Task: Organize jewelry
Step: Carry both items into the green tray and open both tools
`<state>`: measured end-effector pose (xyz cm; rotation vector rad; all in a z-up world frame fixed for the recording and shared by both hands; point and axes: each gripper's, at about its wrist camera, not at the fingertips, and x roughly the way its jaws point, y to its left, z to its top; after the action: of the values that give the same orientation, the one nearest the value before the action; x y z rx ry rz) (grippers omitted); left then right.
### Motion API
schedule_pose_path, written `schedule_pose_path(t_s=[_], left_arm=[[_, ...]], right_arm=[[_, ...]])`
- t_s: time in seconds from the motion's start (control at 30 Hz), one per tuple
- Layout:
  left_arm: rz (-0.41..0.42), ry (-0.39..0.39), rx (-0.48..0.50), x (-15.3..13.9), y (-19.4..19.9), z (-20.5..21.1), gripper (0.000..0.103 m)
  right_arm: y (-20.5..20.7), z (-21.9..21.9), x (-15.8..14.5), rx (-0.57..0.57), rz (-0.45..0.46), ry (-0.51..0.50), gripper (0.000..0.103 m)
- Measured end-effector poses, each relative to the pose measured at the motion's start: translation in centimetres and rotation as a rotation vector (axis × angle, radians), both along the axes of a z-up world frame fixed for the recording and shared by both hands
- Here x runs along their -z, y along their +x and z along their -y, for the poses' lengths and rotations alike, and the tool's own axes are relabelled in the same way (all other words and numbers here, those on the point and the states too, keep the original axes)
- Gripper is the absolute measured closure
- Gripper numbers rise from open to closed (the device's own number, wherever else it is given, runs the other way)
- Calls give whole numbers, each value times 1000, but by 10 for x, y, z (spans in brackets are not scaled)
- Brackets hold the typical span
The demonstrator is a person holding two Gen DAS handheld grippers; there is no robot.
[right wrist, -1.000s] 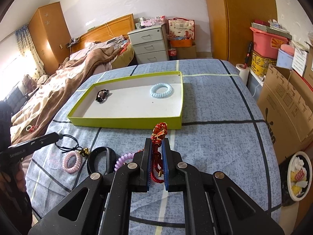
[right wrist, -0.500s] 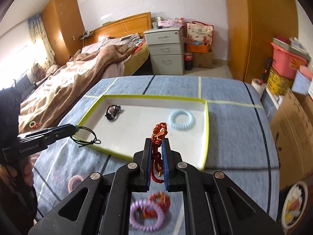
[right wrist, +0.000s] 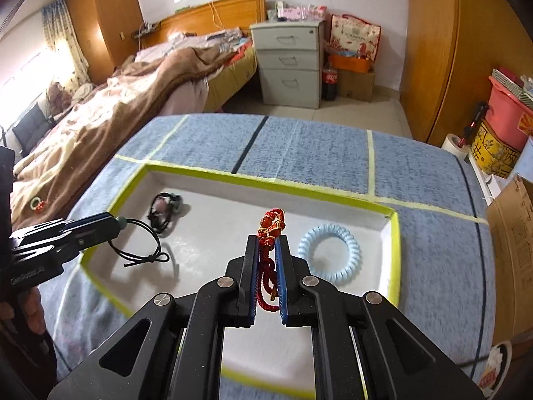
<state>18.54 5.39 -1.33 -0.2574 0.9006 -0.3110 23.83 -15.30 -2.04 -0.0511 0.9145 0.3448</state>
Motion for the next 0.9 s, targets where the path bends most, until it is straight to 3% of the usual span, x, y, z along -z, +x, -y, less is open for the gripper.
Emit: schedule_pose_path(t_s=[0.17,0.3,0.73,0.9], left_arm=[[-20,16,-3,10,8,1,82],[-9,80,4,11,6,9,82],[-32,83,14,17,10,11,81],[-30,81,25,16,11,13,72]], right_arm=[[11,-5,12,-20,-28,-14,93],[19,-7,19,-19,-49,-22,93],[27,-11,30,-9,-78,-41,93],[28,-12,30,-13,-75,-29,92]])
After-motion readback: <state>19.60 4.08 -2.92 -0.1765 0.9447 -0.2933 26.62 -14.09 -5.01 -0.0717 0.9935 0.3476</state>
